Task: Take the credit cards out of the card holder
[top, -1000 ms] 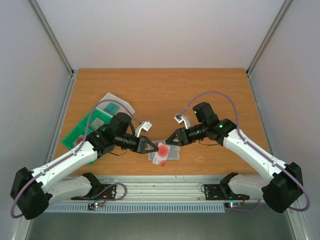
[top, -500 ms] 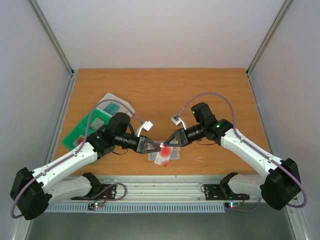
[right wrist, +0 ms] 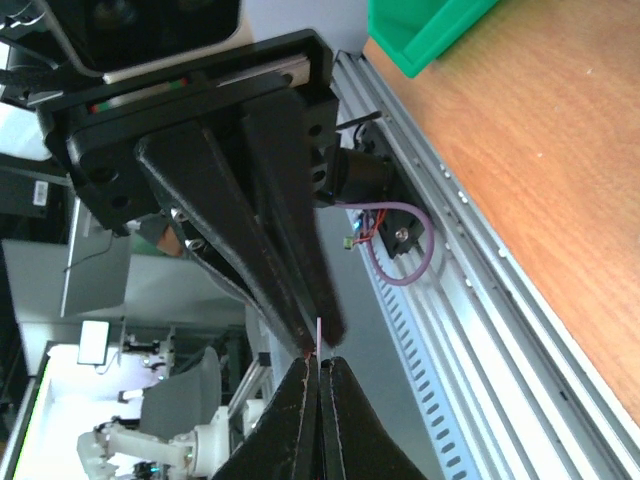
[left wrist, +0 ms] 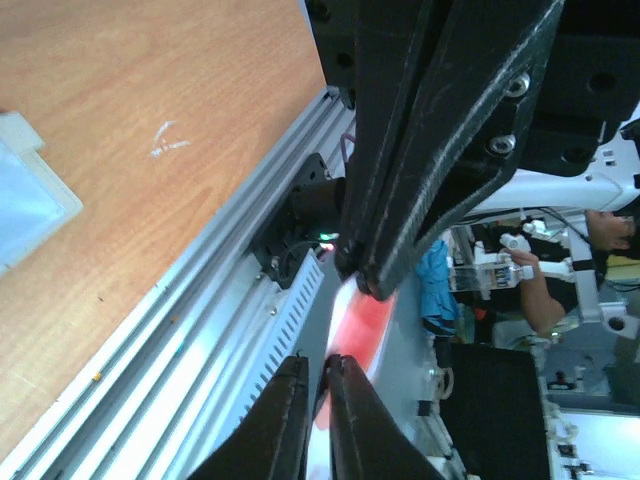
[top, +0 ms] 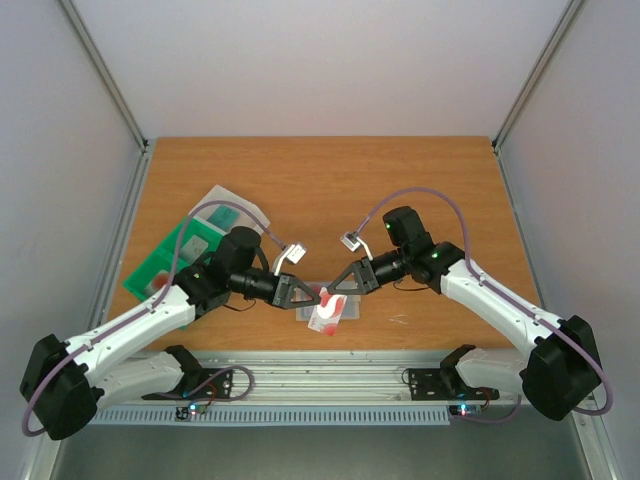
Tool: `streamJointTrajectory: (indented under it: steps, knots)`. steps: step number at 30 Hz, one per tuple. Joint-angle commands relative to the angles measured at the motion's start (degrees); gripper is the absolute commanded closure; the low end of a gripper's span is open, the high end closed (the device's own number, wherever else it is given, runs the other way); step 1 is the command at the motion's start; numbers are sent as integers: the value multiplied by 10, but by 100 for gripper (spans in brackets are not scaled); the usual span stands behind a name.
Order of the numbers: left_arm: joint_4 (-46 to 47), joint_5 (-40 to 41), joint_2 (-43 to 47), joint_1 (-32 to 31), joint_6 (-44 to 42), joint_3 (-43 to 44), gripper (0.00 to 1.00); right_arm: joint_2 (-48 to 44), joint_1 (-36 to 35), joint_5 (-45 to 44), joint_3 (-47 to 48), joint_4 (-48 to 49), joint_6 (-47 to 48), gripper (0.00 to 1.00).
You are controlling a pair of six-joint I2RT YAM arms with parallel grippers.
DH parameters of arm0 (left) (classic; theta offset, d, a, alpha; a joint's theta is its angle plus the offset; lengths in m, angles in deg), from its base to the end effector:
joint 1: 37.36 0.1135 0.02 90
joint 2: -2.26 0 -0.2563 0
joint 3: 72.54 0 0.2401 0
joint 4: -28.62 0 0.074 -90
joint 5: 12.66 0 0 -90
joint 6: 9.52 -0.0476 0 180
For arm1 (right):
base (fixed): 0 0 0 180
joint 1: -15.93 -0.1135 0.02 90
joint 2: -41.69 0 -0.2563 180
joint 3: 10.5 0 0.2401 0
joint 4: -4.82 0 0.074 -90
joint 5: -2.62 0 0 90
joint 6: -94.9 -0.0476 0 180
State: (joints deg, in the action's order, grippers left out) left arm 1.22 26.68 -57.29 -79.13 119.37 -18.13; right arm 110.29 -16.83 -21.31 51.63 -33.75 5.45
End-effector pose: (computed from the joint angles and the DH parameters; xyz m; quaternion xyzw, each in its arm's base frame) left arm 0.1374 -0.1721 0.2569 0.2255 0.7872 -0.5672 0.0884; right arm 0.1707 0.1616 0.2590 -0.4217 0.6824 0.5729 0.1682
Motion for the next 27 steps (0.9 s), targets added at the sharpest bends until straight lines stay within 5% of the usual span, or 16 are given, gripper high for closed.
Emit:
streamJointTrajectory:
  steps: [1,8,15,27]
  knots:
    - [24,67,14,1,4,1,83,-23,-4,26,-14,63,-57,99]
    - [47,167,65,8,68,-15,38,-24,-4,-24,-44,154,-155,99]
    - [17,287,144,9,128,-29,12,-33,-4,-133,-78,286,-309,99]
    - [28,364,220,8,189,-57,6,-38,-4,-289,-93,392,-432,99]
